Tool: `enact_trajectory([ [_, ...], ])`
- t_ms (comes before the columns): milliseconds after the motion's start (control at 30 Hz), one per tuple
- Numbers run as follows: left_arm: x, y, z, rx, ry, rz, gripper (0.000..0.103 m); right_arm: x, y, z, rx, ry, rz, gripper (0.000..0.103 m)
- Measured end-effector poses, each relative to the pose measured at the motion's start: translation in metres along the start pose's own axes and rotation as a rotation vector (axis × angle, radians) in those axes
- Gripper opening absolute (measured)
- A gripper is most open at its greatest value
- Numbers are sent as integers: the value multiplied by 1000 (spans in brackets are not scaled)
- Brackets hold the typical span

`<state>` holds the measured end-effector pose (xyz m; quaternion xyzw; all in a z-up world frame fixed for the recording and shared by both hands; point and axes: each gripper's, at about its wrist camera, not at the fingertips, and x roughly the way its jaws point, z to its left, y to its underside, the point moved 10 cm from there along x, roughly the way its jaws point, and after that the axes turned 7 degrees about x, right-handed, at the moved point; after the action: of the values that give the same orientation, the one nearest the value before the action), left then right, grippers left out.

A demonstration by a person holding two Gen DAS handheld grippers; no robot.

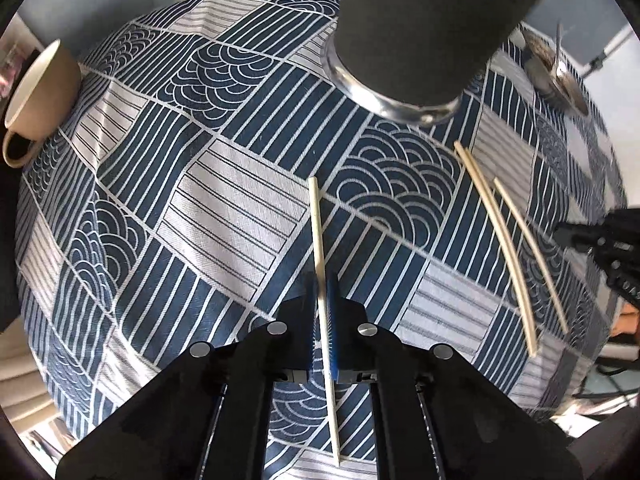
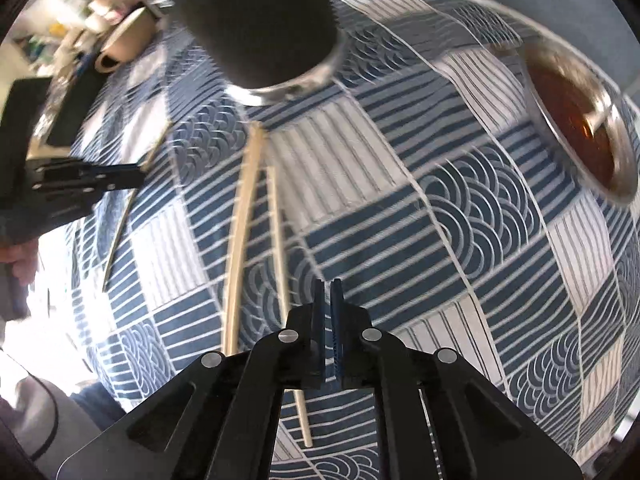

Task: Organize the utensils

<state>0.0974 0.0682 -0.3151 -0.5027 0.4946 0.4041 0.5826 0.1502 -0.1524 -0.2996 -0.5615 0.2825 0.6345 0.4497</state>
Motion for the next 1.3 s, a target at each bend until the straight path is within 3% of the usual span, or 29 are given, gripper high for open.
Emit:
enact_trajectory([
  [133, -4, 4, -2, 10, -25, 6, 5, 5, 0, 7, -50, 37, 15, 6],
  [233, -7, 1, 1, 6, -22, -4, 5, 7, 0, 14, -69, 52, 23, 15],
  [333, -4, 1, 2, 3, -24, -13, 5, 7, 5, 20, -97, 94, 17, 16],
  [500, -7, 6, -2, -29, -39, -40, 6, 13, 7, 22, -99, 165, 14, 5],
  [733, -11, 8, -6, -68, -9, -47, 5, 4, 17, 17, -9, 32, 27, 1],
  [933, -5, 6, 2, -45, -22, -49, 6, -13, 13, 8, 8, 24, -14, 6],
  [1000, -6, 5, 0, -36, -34, -50, 6, -13, 9, 13, 0, 20, -15, 14],
  [1033, -6, 6, 1, -41, -32, -51, 6, -12, 8, 17, -10, 21, -15, 27],
  [1067, -6, 7, 0, -44, -30, -51, 6, -12, 4, 21, -20, 26, -17, 33],
  [1200, -5, 5, -2, -41, -21, -56, 6, 9, 6, 24, -65, 107, 10, 30],
  [1300, -7, 5, -3, -33, -23, -70, 6, 15, 4, 36, -95, 128, -22, 16],
])
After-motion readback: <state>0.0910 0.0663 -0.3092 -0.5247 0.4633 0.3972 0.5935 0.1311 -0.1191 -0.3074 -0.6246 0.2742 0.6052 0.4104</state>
